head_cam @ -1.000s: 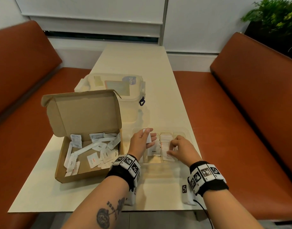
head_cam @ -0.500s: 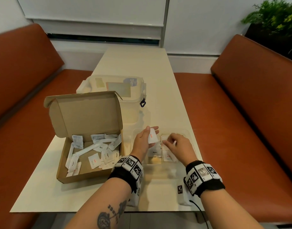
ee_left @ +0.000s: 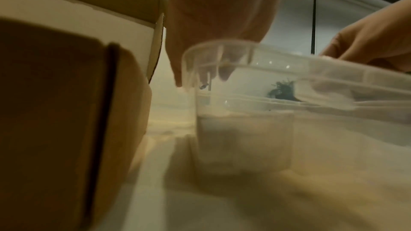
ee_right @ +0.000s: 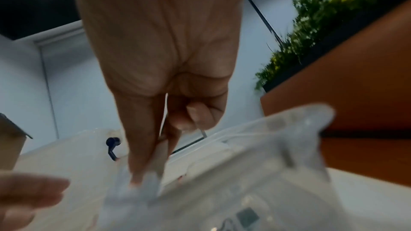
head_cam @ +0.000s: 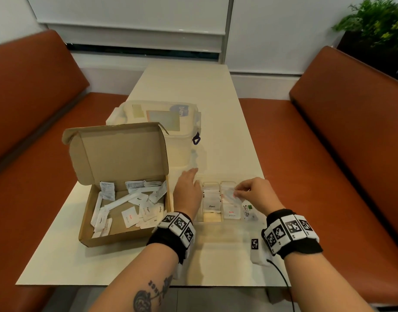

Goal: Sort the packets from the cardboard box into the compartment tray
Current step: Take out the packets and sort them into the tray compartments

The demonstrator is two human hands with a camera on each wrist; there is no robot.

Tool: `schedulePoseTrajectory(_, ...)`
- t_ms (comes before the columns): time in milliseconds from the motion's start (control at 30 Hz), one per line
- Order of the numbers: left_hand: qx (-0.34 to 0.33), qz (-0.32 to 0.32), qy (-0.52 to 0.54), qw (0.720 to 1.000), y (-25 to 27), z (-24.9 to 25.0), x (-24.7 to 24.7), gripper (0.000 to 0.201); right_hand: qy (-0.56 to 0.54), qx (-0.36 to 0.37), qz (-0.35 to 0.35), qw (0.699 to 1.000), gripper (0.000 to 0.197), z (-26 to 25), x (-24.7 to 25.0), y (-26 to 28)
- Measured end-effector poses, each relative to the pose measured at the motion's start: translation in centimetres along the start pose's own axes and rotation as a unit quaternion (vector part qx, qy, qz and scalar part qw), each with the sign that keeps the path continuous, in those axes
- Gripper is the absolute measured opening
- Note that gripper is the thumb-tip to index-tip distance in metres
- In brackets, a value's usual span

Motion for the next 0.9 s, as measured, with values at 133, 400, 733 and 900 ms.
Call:
schedulePoseTrajectory(133, 0.045, -0.031, -0.066, 0.996, 0.4, -0.3, -0.4, 0.068, 0.103, 0.0, -0.111, 0.988, 0.006, 0.3, -1.2, 0.0)
schedulePoseTrajectory(400, 0.092, -0.009, -0.049, 0.995, 0.2, -0.8, -0.1, 0.07, 0.182, 0.035, -0.113, 0.976, 0.005, 0.6, -3.6, -0.1)
schedulePoseTrajectory(733, 0.078, -0.001, -0.051, 0.996, 0.1, -1.0, 0.0, 0.069, 0.182, 0.052, -0.082, 0.979, 0.033, 0.9, -3.9, 0.8)
schedulePoseTrajectory(900, 0.079, -0.004, -0.048, 0.996, 0.1, -0.8, 0.2, 0.068, 0.181, 0.037, -0.072, 0.98, 0.032, 1.0, -4.0, 0.6)
Point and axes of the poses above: each hand's wrist, its own y-axis away from the middle knuckle, its own x-axis out of the back of the hand, z = x × y, the point moved 4 cm from there along -y, towards the middle knuckle, and after that the axes turned 6 degrees about -y, right-handed, at the moved point
